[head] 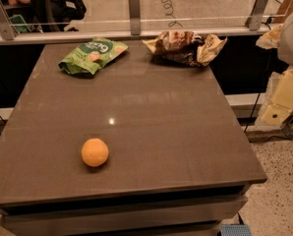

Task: Move orange near brown chip bag

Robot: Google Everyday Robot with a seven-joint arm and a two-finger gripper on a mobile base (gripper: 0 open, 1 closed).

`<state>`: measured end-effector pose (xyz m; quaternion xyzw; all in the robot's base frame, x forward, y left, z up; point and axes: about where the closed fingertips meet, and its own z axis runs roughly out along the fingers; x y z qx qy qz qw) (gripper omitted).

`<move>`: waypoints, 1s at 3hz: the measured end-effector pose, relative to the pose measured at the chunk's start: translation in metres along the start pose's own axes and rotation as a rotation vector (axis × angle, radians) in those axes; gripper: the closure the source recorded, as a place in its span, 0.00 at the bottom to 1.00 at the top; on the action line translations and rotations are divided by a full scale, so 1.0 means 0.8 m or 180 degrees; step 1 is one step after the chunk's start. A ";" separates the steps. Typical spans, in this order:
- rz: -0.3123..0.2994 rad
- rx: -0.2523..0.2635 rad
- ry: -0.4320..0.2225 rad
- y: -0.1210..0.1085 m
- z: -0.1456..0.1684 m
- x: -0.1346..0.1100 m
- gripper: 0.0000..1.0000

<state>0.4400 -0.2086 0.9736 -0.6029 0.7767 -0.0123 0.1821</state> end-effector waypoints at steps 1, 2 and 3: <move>-0.0096 -0.0105 -0.0507 0.019 0.024 -0.038 0.00; -0.0289 -0.0240 -0.1070 0.051 0.055 -0.089 0.00; -0.0438 -0.0401 -0.1548 0.096 0.093 -0.140 0.00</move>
Offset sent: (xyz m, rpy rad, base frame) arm -0.0256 0.1544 -0.0543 0.5409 -0.0494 0.3441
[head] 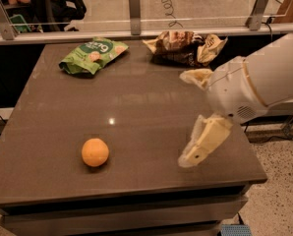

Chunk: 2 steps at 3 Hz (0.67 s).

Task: Move orange near brown chip bag

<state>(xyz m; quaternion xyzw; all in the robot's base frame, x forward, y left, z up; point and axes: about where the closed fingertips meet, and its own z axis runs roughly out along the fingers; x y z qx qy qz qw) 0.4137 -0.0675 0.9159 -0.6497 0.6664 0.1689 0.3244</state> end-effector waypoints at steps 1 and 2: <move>-0.0022 -0.0176 -0.0374 0.039 0.056 -0.030 0.00; -0.0023 -0.0173 -0.0370 0.039 0.055 -0.030 0.00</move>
Offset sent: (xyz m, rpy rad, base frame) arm -0.0166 0.0388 -0.0207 0.0887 0.0191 0.0490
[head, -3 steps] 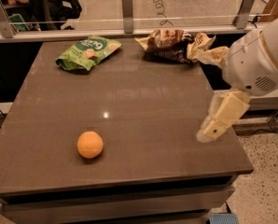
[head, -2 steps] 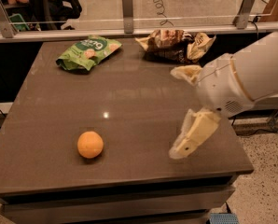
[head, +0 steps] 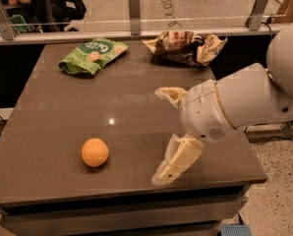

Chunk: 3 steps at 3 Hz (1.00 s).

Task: Move orange near brown chip bag

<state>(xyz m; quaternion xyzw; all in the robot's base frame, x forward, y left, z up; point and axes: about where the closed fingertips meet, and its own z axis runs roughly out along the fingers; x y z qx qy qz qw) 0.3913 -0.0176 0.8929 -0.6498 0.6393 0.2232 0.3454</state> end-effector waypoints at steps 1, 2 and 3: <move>0.0055 0.0050 -0.0182 -0.001 0.010 0.003 0.00; 0.0135 0.0089 -0.0460 -0.003 0.050 0.004 0.00; 0.0276 0.0060 -0.0621 -0.011 0.099 0.000 0.00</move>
Offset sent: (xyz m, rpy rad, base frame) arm 0.0269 0.0556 -0.0604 0.2797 0.0061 -0.0633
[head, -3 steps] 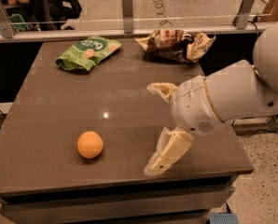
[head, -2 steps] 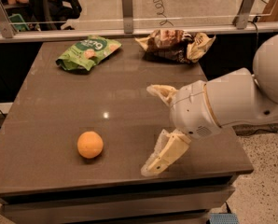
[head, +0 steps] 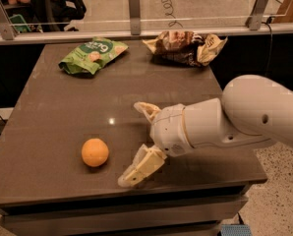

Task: Move orange near brown chip bag

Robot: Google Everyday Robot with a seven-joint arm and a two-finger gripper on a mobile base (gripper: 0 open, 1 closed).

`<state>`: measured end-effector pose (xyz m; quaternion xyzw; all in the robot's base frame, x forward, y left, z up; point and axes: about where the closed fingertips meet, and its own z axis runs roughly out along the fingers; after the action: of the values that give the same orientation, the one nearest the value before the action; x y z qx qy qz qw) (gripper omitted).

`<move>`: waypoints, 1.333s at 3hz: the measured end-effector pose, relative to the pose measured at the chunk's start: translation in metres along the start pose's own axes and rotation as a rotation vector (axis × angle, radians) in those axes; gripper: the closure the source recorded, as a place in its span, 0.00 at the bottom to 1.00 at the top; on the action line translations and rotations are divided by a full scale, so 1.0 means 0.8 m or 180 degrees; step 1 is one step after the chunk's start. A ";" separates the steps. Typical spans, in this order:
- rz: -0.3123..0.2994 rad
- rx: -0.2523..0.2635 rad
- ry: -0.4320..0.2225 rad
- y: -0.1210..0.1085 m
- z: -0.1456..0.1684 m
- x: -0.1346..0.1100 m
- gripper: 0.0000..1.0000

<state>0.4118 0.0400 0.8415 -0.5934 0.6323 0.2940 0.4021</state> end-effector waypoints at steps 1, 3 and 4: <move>0.0192 -0.0097 -0.0109 0.004 0.046 -0.001 0.00; 0.0341 -0.0286 -0.0331 0.025 0.096 -0.034 0.18; 0.0331 -0.0307 -0.0428 0.035 0.097 -0.051 0.42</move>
Offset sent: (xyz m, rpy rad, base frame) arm -0.0023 0.0931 -0.0340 0.1339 0.1745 0.0201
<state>0.3955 0.1305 0.8342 -0.5573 0.6189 0.3838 0.3988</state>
